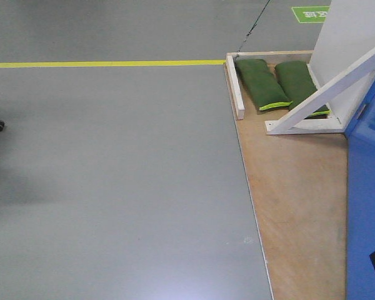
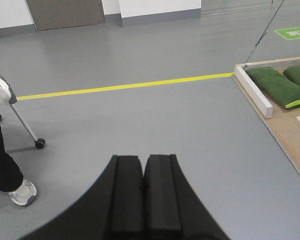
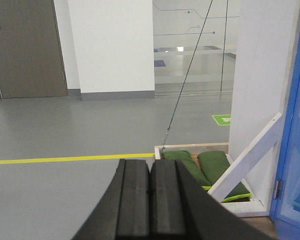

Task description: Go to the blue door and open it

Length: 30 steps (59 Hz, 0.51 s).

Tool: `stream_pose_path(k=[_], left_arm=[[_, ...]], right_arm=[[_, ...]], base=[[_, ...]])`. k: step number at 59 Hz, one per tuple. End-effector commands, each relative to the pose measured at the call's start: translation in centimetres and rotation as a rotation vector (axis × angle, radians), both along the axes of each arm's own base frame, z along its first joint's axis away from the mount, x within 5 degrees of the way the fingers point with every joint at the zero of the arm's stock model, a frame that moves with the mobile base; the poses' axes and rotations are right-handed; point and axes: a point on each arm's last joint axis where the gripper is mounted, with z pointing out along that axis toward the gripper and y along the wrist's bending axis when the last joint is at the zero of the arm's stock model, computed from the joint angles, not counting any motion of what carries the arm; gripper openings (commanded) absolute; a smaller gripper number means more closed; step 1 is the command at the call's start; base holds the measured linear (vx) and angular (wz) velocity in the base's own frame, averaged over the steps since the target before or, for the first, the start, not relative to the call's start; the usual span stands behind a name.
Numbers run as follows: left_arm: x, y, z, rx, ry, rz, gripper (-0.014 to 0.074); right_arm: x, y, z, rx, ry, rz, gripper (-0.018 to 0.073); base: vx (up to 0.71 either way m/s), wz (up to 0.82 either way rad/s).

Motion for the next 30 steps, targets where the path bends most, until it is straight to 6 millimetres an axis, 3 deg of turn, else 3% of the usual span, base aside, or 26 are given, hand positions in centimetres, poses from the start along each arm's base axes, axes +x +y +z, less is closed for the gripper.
stream_pose_path(k=[1,30], left_arm=[[0.09,-0.05,0.73,-0.007,-0.092,-0.005,0.0070],[0.09,-0.05,0.73,-0.007,-0.092,-0.005,0.0070]], right_arm=[[-0.07,0.06,0.19,-0.007,-0.082,0.005,0.0002],[0.05,0.04,0.45,-0.007,-0.070,0.002,0.0002]], base=[[0.00,0.00],[0.00,0.00]])
